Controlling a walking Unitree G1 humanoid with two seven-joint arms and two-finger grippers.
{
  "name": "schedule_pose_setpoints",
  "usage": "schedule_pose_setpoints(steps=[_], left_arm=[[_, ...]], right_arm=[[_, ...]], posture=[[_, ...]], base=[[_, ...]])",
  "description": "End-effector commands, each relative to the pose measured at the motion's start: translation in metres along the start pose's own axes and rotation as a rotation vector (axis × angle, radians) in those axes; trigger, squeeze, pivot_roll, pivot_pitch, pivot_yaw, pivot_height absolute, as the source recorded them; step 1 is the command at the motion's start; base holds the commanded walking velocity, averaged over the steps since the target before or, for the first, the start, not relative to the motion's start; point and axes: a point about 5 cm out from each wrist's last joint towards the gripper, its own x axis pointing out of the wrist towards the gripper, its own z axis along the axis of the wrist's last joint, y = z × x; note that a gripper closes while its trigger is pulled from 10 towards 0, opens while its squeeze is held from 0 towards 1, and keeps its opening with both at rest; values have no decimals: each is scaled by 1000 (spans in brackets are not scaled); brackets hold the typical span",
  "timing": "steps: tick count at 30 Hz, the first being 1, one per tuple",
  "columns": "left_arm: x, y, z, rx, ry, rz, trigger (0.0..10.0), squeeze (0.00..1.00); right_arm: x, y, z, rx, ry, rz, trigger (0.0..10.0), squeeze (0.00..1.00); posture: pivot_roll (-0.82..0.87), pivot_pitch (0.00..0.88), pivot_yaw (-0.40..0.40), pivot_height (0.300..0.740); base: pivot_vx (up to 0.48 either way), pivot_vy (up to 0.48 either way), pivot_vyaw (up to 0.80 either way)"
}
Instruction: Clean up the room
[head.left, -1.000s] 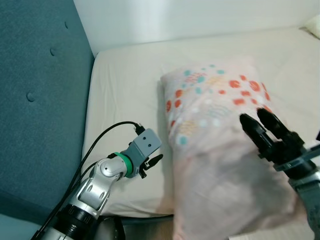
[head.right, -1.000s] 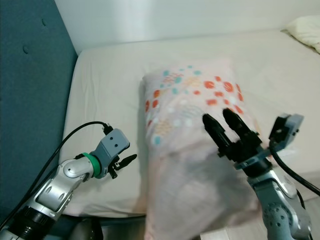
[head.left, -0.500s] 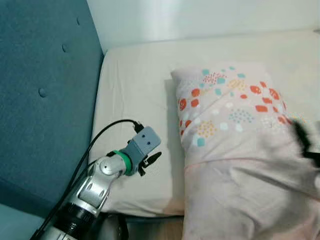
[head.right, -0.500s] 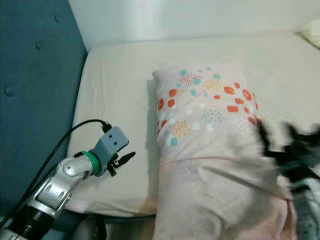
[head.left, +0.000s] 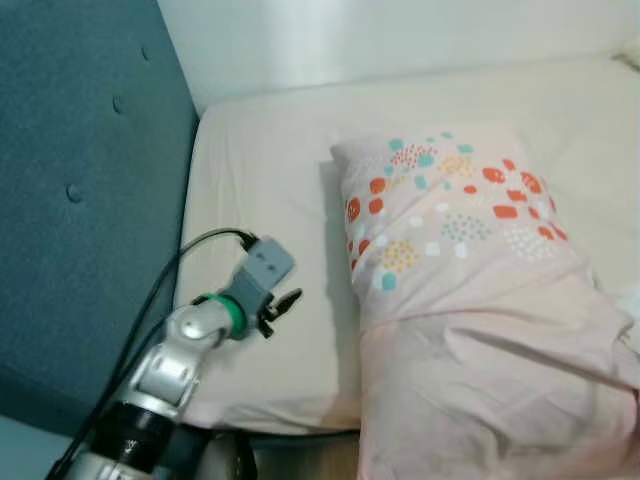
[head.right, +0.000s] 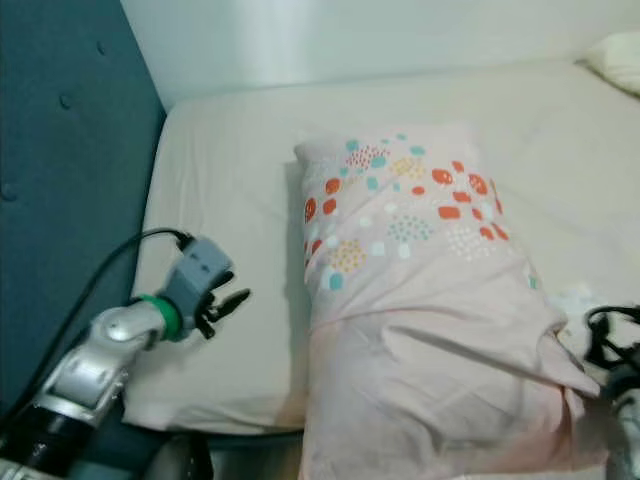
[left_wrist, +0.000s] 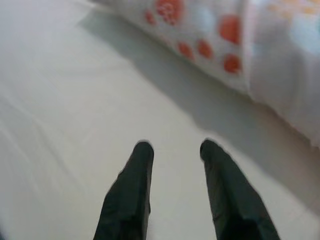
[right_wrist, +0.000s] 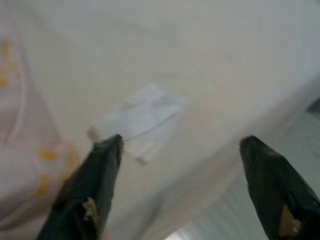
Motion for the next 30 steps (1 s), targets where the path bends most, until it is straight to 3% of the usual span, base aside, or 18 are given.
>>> schedule_pose_setpoints(steps=[1,3,5,6,7,11,13,14,16,20,21,23,24,25,26,27,30], left_arm=[[-15,14,1,-67,-24,15,10000,0],[-23,20,4,-84,-44,14,10000,0],[-44,34,8,-102,-66,21,10000,0],[-44,34,8,-102,-66,21,10000,0],[-53,37,8,-115,-65,28,10000,0],[-59,39,8,-122,-58,33,10000,0],[-65,39,7,-129,-49,35,10000,0],[-68,39,8,-138,-49,36,10000,0],[-68,39,9,-140,-51,36,10000,0],[-68,45,17,-151,-65,41,10000,0],[-68,46,18,-152,-67,43,10000,0],[-68,46,18,-152,-67,43,10000,0],[-68,48,20,-153,-70,44,10000,0],[-68,48,20,-153,-70,44,10000,0],[-68,53,25,-144,-85,56,10000,0],[-69,59,33,-142,-113,72,10000,0],[-76,75,62,-148,-228,106,10000,0]], right_arm=[[-1,6,-15,-47,71,4,10000,0],[1,11,-15,-54,89,12,10000,0],[7,24,-14,-75,131,52,10000,0],[7,24,-14,-75,131,52,10000,0],[9,33,-11,-94,127,96,10000,0],[11,44,-7,-99,112,156,10000,0],[13,83,7,-21,68,346,10000,0],[12,112,18,56,40,475,10000,0],[12,117,21,76,36,499,10000,0],[1,181,55,292,-60,734,10000,0],[-2,191,62,315,-79,766,10000,0],[-2,191,62,315,-79,766,10000,0],[-6,205,72,338,-110,811,10000,0],[-6,205,72,338,-110,811,10000,0],[-22,242,98,366,-181,946,10000,0],[-36,265,111,364,-219,1040,10000,0],[-70,307,131,346,-282,1250,10000,0]], posture=[[-48,184,169,596],[-48,184,169,596],[-16,190,162,596],[-16,190,162,596],[-6,193,157,596],[-2,194,155,596],[8,195,147,596],[9,194,144,596],[9,194,144,596],[6,186,152,596],[6,185,153,596],[6,185,153,596],[8,181,155,596],[8,181,155,596],[10,178,155,596],[13,174,152,596],[15,174,149,596]], base=[[0,0,0],[0,0,0],[0,0,0],[0,0,0],[0,0,0],[0,0,0],[0,0,0],[0,0,0],[0,0,0],[0,0,0],[0,0,0],[0,0,0],[0,0,0],[0,0,0],[0,0,0],[0,0,0],[0,0,0]])
